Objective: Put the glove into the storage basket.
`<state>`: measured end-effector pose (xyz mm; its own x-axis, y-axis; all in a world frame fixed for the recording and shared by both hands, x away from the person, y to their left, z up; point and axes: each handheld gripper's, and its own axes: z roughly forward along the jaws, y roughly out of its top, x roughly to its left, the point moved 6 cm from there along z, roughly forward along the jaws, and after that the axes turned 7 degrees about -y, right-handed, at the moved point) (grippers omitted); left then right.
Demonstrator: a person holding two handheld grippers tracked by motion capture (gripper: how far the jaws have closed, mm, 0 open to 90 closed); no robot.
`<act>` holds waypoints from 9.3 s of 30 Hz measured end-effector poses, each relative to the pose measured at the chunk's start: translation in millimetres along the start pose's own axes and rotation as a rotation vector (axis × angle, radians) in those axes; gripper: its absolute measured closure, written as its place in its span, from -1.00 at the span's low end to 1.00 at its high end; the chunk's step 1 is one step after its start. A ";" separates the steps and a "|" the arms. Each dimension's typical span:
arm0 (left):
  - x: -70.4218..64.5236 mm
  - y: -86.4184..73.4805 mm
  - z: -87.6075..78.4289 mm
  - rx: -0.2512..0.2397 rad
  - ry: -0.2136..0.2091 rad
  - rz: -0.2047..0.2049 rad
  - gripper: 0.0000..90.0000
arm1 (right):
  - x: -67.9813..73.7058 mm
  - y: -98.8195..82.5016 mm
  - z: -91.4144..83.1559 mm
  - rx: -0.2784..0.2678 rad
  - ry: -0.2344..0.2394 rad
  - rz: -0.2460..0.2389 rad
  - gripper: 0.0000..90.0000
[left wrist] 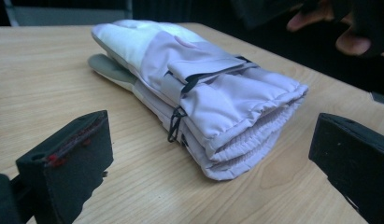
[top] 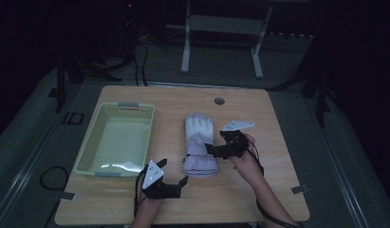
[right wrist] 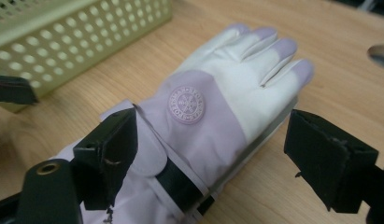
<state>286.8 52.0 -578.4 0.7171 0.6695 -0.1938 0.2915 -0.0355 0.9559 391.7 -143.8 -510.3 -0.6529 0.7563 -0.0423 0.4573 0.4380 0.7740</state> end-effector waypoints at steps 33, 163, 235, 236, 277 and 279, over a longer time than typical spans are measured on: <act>28.2 23.5 62.0 0.391 0.079 -0.241 -0.65 | -27.1 -27.9 37.3 0.062 0.014 0.225 -0.17; 184.4 18.1 -138.2 0.744 0.059 -0.442 0.57 | 214.9 96.4 168.5 0.266 0.164 0.078 0.74; 62.7 76.7 -55.6 0.359 0.005 -0.104 -1.00 | 90.3 59.8 73.0 0.098 0.177 -0.018 -0.69; 60.8 76.7 -54.2 0.359 0.002 -0.103 -1.00 | 87.7 57.8 71.5 0.097 0.175 -0.017 -0.69; -18.5 13.2 23.5 0.443 -0.250 -0.003 -1.00 | 17.2 -58.5 21.1 0.018 0.115 -0.023 -0.69; -21.1 8.8 27.1 0.461 -0.255 0.010 -1.00 | 14.4 -63.7 19.9 0.016 0.113 -0.016 -0.69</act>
<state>291.4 17.4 -571.8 0.8361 0.4672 -0.2875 0.4906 -0.4024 0.7729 365.1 -151.1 -572.8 -0.7235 0.6901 0.0174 0.4551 0.4579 0.7637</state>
